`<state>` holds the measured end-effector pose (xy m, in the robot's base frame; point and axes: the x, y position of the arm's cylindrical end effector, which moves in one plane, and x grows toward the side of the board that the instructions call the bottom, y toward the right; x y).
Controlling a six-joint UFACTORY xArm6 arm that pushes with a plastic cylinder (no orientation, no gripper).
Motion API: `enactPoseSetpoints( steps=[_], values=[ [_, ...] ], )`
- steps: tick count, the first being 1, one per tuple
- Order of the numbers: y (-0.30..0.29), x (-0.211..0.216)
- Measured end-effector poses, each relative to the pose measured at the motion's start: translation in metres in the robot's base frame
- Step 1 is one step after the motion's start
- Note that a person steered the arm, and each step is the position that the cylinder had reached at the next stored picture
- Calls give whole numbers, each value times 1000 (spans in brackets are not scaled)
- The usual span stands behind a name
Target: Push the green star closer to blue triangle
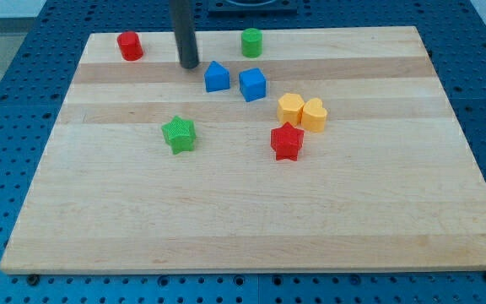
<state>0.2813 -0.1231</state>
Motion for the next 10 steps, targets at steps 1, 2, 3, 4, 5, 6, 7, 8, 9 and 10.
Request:
enactPoseSetpoints(
  steps=[1, 2, 3, 4, 5, 6, 7, 8, 9, 10],
  values=[
    [-31, 28],
    [-42, 73],
    [-42, 119],
    [-41, 158],
    [-28, 185],
    [3, 186],
    [23, 180],
    [24, 172],
    [11, 169],
    [10, 161]
  ],
)
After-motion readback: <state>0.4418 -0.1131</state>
